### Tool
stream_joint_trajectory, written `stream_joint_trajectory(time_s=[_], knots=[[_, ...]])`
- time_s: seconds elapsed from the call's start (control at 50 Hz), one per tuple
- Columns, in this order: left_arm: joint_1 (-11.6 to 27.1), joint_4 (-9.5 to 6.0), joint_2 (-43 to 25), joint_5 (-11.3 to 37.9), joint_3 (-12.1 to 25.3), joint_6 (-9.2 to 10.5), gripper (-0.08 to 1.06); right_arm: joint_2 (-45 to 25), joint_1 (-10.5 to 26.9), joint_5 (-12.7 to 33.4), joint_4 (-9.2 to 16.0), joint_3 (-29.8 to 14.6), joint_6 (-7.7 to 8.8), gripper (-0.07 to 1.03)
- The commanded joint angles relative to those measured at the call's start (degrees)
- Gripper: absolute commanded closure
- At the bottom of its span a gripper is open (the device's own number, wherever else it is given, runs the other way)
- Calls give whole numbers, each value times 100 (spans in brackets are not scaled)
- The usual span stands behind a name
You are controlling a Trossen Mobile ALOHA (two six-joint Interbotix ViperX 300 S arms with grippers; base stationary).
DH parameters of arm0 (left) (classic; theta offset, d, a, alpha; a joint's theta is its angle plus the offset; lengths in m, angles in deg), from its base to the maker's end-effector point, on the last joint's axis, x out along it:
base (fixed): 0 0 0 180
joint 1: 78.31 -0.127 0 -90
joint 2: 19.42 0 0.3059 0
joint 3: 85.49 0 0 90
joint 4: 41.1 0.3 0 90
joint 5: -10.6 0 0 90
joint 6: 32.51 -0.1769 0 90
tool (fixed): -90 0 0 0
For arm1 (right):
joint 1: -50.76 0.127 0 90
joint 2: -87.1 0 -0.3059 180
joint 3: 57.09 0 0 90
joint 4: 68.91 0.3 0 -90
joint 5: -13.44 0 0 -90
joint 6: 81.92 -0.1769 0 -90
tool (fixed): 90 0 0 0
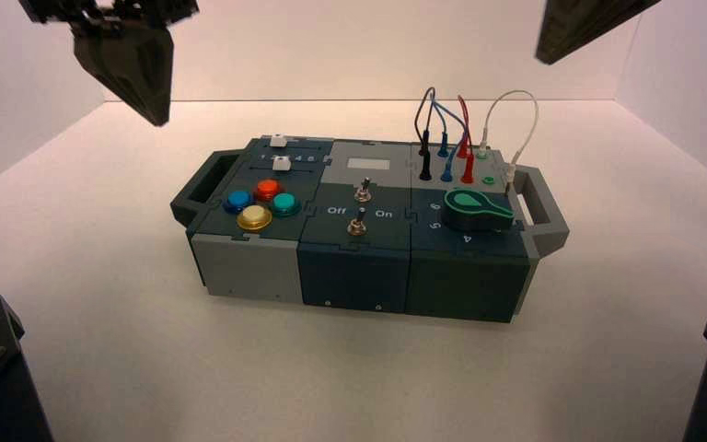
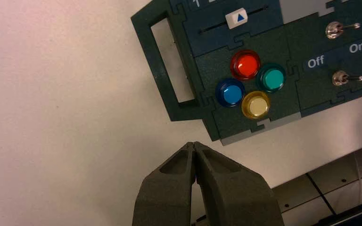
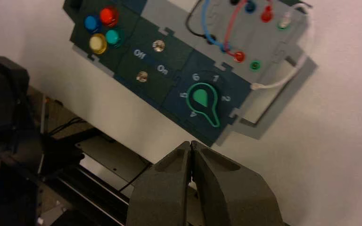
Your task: Flip the top switch off with the right gripper.
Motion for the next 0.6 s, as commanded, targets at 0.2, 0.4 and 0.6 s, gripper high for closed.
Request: stream_joint_trajectory(time_s=[0.2, 0.4, 0.6], knots=[[18, -44, -457, -457, 26, 9, 101, -343, 325, -255, 141, -62, -26, 99], [18, -44, -747, -703, 9, 9, 101, -501, 352, -369, 141, -35, -26, 99], [18, -44, -1283, -949, 44, 0, 101, -712, 352, -554, 141, 9, -26, 99]])
